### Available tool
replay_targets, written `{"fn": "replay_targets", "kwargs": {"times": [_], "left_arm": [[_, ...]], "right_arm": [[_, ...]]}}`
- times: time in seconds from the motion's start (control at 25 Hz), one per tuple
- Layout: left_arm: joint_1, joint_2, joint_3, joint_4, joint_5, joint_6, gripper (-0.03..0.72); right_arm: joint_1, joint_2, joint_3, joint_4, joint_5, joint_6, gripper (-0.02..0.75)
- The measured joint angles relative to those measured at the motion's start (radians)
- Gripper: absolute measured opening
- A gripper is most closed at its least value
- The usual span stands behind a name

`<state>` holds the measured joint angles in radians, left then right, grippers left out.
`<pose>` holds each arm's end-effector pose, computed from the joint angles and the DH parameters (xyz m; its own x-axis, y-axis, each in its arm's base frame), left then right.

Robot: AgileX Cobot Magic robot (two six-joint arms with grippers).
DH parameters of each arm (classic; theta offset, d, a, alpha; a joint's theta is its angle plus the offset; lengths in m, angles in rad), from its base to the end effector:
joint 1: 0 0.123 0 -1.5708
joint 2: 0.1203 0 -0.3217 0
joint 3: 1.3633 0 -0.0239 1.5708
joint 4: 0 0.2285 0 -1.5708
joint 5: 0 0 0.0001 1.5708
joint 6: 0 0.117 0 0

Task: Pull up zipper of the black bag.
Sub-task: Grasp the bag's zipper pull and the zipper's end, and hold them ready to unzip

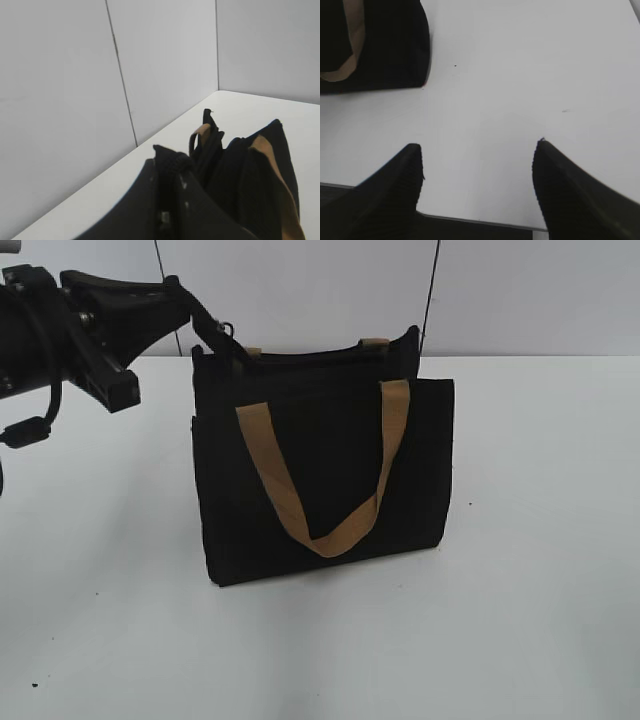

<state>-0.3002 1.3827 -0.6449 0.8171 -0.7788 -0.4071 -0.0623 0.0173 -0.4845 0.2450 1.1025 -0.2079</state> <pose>0.2449 -0.1385 0.3188 0.1253 0.1765 -0.9763 0.7338 0.6458 0.2109 -0.0371 0.0277 0.2493 -0.4953 -0.0624 -0.8665 -0.1730 0.9845 0.0280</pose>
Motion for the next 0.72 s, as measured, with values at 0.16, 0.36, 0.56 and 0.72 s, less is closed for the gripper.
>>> {"fn": "replay_targets", "kwargs": {"times": [0.16,0.36,0.56,0.72], "left_arm": [[0.000,0.000,-0.051,0.163,0.006,-0.089,0.034],[0.000,0.001,-0.062,0.360,0.026,-0.191,0.033],[0.000,0.009,-0.062,0.504,0.180,-0.262,0.032],[0.000,0.009,-0.062,0.508,0.313,-0.273,0.033]], "right_arm": [[0.000,0.147,0.000,0.046,-0.010,0.000,0.524],[0.034,0.234,0.000,0.063,-0.025,0.000,0.524],[0.041,0.244,0.000,0.067,-0.025,0.000,0.524],[0.041,0.248,0.000,0.070,-0.025,0.000,0.524]]}}
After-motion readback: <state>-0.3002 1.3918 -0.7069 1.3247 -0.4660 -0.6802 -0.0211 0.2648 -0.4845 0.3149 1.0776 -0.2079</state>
